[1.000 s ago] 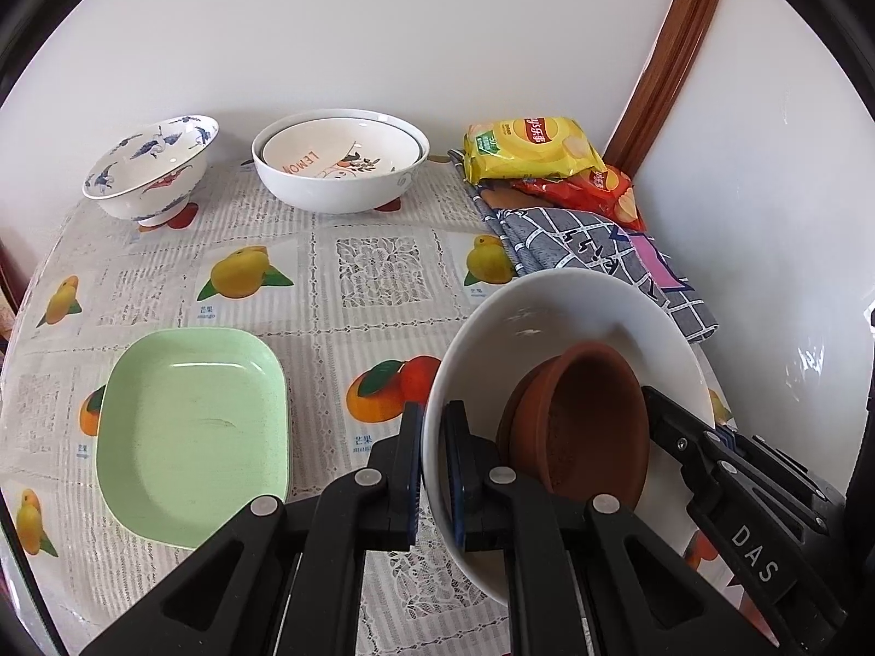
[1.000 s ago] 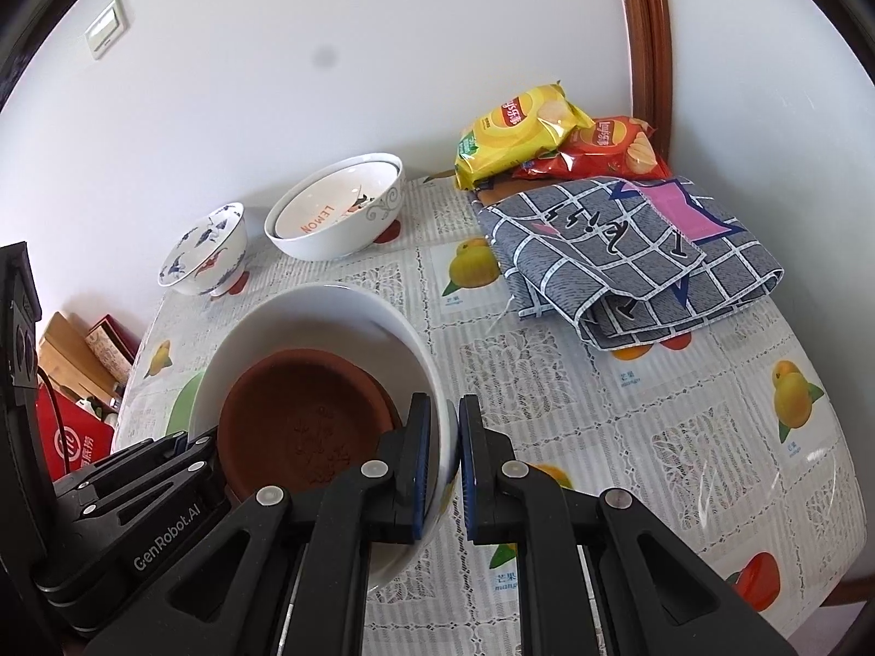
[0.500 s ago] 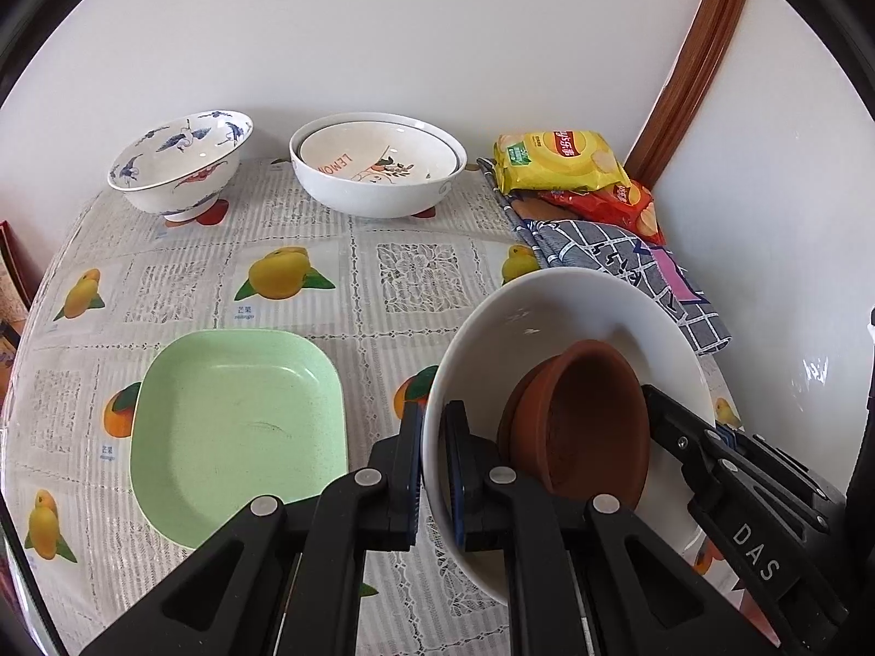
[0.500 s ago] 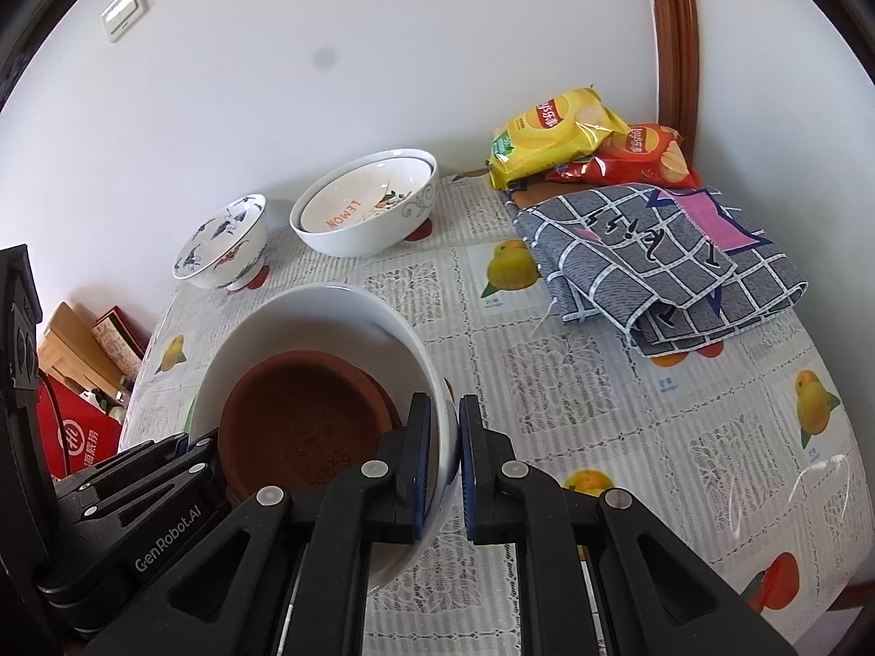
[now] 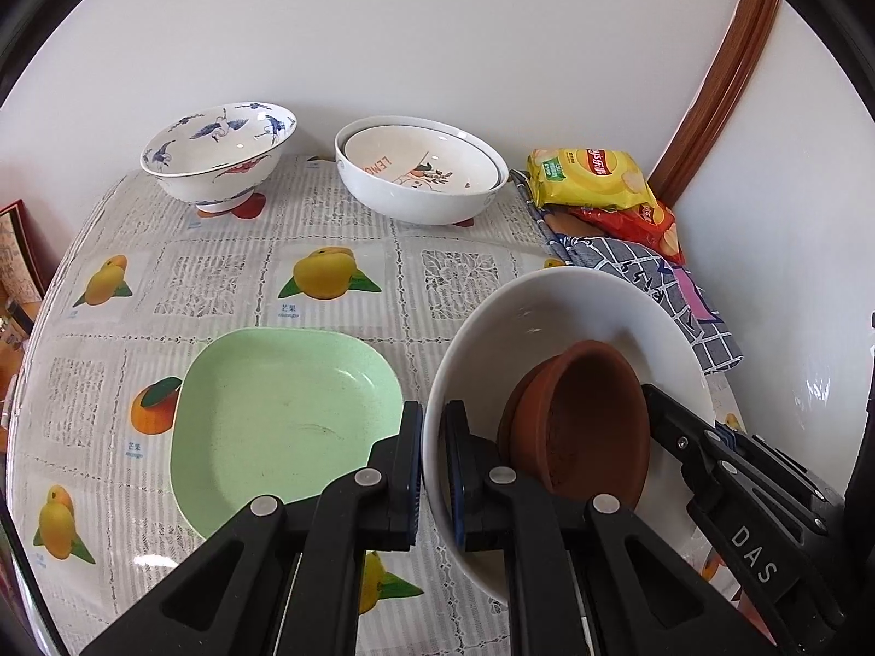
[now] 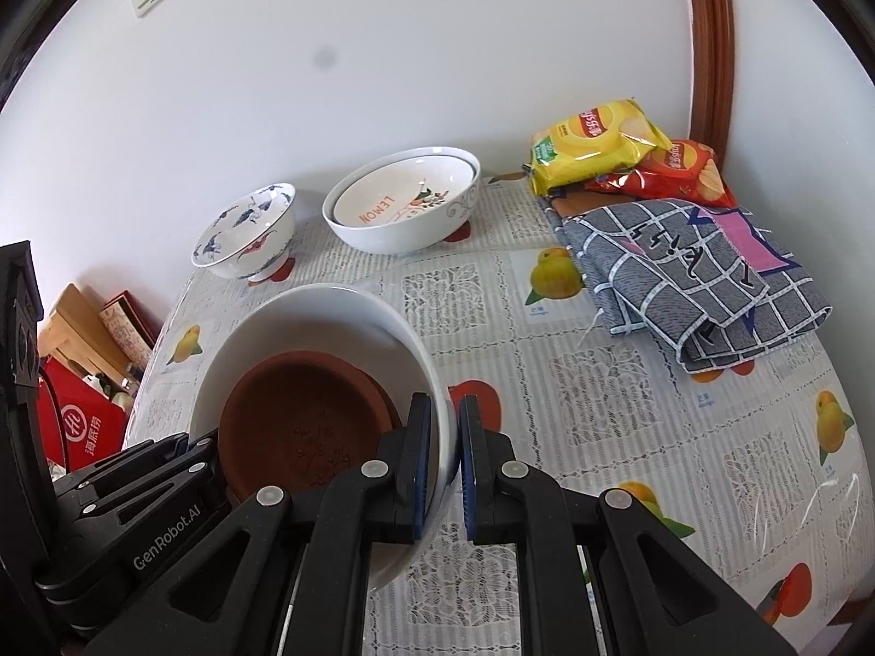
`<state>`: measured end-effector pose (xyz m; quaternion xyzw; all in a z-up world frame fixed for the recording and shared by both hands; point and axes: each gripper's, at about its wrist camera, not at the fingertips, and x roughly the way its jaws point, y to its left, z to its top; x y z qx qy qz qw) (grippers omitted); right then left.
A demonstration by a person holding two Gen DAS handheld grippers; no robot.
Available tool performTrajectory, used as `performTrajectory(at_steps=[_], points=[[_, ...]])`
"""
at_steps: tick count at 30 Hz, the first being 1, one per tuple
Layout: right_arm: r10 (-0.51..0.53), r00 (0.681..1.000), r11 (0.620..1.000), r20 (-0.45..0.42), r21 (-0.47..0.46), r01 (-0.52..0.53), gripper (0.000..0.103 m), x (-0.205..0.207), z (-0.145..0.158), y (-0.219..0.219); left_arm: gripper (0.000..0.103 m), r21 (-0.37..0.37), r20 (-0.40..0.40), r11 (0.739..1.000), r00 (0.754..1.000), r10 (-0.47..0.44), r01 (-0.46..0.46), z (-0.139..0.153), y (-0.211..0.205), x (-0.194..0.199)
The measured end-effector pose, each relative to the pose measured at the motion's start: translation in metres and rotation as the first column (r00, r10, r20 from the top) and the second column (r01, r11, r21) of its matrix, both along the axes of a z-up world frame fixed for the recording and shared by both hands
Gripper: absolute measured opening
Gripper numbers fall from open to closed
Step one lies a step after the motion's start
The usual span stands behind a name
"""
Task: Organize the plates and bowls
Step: 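Carry the white bowl with both grippers over the green plate stack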
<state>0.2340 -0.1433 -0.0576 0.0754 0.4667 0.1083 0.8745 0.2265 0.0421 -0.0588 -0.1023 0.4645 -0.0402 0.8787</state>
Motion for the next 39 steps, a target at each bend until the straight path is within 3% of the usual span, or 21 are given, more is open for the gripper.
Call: performTrajectory(at_steps=[39], points=[[0.162, 0.985, 0.987, -0.053, 0.012, -0.162, 0.010, 0.021, -0.029, 0.103, 0.009, -0.001, -0.059, 0.986, 0.984, 0.166, -0.166, -0.031, 0.098, 0.001]])
